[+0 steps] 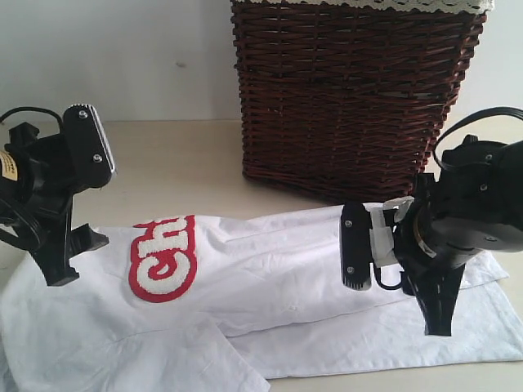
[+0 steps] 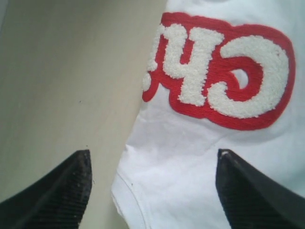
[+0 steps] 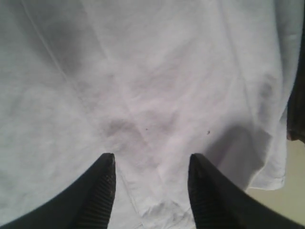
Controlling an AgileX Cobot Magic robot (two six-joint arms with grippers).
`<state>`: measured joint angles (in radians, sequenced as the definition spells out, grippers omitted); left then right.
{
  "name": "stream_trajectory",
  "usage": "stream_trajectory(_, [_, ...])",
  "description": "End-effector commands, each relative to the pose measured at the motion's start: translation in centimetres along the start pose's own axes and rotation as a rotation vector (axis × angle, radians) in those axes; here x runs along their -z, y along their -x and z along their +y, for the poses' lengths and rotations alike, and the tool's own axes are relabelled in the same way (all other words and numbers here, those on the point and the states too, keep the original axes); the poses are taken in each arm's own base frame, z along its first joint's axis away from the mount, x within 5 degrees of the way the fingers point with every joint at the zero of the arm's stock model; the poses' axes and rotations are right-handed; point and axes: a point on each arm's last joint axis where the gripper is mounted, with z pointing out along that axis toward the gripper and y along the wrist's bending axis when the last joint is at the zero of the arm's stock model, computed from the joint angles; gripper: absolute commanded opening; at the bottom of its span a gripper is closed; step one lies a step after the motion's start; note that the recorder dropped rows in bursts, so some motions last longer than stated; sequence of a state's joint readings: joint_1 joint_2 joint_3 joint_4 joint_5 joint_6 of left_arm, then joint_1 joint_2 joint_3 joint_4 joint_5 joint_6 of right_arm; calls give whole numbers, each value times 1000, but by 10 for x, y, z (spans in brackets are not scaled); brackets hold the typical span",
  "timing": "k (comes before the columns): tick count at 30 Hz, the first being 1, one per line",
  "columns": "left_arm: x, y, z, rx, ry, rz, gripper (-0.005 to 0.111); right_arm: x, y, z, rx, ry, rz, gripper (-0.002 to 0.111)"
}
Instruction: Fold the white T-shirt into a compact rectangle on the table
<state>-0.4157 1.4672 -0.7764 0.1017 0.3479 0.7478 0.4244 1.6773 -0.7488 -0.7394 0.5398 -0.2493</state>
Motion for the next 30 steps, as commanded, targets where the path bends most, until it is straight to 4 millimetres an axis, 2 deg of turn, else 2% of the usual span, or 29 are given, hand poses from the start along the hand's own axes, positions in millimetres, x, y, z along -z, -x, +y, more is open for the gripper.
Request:
stream_trajectory(1, [2, 2, -1, 8, 6, -17, 70, 2, 0, 1, -86, 34, -4, 48])
stream_trajectory(9, [2, 2, -1, 17, 5, -18, 70, 3, -1, 5, -88, 80, 12, 48])
stream_trajectory(14, [2, 3, -1, 26, 9, -25, 70, 0, -2, 7, -3, 88, 23, 48])
stream_trajectory(28, [2, 4, -1, 56, 8, -38, 70, -39, 6, 16, 155, 106, 56, 48])
stream_trajectory(30, [2, 4, -1, 69, 5, -41, 70, -43, 9, 18, 153, 109, 34, 40])
